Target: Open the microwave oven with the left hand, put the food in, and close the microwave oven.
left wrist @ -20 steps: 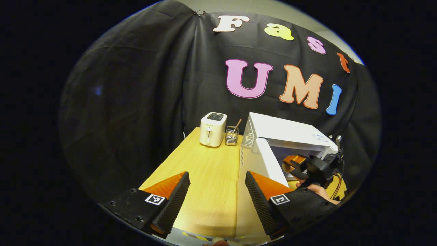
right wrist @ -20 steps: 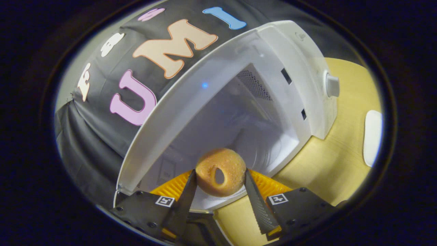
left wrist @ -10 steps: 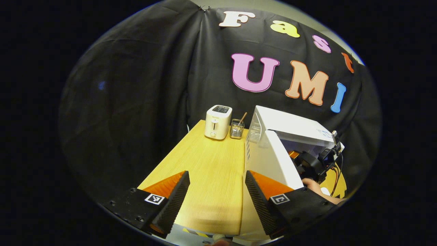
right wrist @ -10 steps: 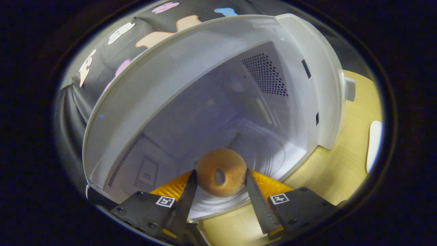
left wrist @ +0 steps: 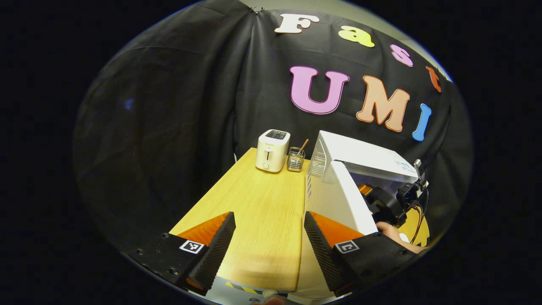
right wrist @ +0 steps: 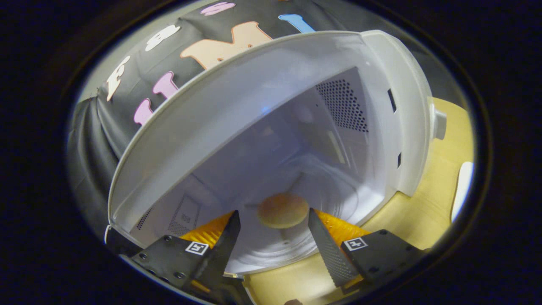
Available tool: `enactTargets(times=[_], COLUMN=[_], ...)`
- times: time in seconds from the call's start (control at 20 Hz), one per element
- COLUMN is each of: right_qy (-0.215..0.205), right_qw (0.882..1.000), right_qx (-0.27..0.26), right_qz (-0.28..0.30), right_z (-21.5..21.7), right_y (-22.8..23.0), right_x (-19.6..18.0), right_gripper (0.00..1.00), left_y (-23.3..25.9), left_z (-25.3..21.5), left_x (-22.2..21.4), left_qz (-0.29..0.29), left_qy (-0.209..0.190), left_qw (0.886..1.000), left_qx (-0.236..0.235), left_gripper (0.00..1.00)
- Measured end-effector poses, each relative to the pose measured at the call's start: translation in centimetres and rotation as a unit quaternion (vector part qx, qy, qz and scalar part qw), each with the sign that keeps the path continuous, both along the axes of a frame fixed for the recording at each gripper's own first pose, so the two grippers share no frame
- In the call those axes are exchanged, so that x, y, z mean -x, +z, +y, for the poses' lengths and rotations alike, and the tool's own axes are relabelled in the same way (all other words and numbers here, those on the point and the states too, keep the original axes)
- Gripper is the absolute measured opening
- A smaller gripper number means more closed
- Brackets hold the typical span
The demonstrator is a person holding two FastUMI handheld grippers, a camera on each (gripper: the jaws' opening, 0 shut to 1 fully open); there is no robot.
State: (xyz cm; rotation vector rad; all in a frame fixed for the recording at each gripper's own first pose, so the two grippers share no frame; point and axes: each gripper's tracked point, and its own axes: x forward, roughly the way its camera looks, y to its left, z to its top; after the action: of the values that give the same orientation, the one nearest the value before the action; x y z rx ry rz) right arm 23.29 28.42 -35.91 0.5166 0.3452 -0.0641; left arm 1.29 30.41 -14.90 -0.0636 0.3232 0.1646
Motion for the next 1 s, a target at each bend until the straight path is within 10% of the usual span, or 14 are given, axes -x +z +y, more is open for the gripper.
enactTargets(times=[0.55, 1.0], right_qy=[0.062, 0.084], right_qw=[0.995, 0.989], right_qx=[0.072, 0.12], right_qz=[-0.016, -0.013], right_z=[-2.7, -6.0], right_y=[3.5, 5.8], right_x=[6.9, 13.5], right_gripper=[0.99, 0.99], left_y=[-0.8, -1.5], left_z=[-0.8, -1.6], left_x=[0.5, 0.4], left_qz=[0.009, 0.023], left_qy=[-0.017, -0.04], left_qw=[1.0, 0.999], left_qx=[0.001, -0.007], left_gripper=[0.93, 0.66])
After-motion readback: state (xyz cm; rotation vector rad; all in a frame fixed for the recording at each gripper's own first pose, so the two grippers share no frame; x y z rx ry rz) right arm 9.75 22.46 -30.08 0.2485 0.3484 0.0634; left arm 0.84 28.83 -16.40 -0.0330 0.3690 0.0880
